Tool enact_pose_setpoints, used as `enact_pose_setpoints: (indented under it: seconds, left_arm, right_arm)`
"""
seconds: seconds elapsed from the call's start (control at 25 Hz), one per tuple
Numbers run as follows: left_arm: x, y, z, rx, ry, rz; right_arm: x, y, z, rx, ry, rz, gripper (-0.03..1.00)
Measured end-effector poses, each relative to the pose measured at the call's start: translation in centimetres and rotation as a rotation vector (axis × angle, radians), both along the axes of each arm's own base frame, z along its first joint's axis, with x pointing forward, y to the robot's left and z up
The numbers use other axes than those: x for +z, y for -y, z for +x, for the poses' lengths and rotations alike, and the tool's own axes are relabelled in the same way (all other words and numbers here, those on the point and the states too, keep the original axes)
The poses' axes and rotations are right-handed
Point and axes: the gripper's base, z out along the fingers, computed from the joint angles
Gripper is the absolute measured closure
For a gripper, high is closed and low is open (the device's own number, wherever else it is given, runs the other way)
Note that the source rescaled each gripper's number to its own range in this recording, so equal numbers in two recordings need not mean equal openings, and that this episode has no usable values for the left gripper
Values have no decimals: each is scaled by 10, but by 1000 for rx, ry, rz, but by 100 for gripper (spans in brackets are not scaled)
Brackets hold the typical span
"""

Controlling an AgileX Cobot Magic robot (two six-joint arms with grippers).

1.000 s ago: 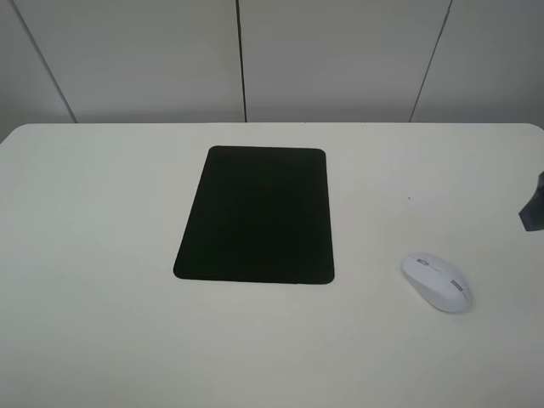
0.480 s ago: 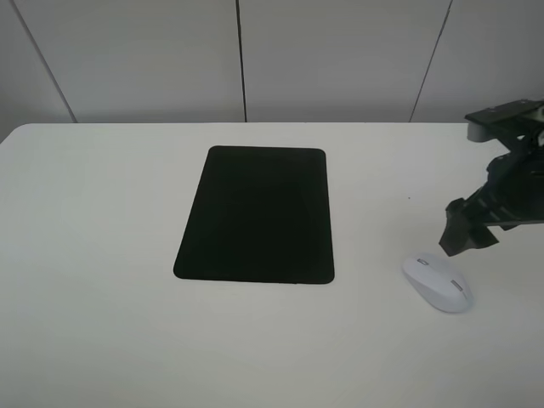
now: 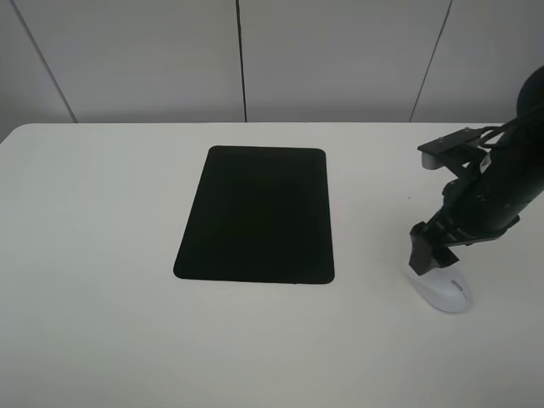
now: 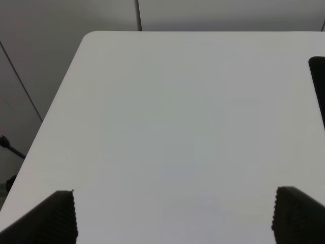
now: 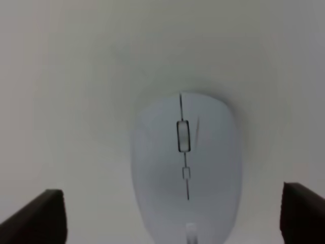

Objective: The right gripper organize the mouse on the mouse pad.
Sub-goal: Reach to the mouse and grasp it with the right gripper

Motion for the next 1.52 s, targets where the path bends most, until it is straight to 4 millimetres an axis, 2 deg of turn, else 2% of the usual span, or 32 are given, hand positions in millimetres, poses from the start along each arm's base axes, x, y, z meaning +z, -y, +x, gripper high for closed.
enact_pose_setpoints:
  seconds: [0.28, 0.6, 0.84, 1.52]
  left_arm:
    - [0, 0, 0, 0, 0, 0]
    - [0, 0, 0, 0, 0, 0]
    - [0, 0, 0, 0, 0, 0]
    - [0, 0, 0, 0, 0, 0]
  right_arm:
    - [-21, 4, -17, 40, -2, -4, -3]
    - [-24, 4, -15, 46, 54, 7, -3]
    - [-40, 4, -17, 47, 20, -1, -3]
    - [-63, 3, -11, 47, 4, -4, -3]
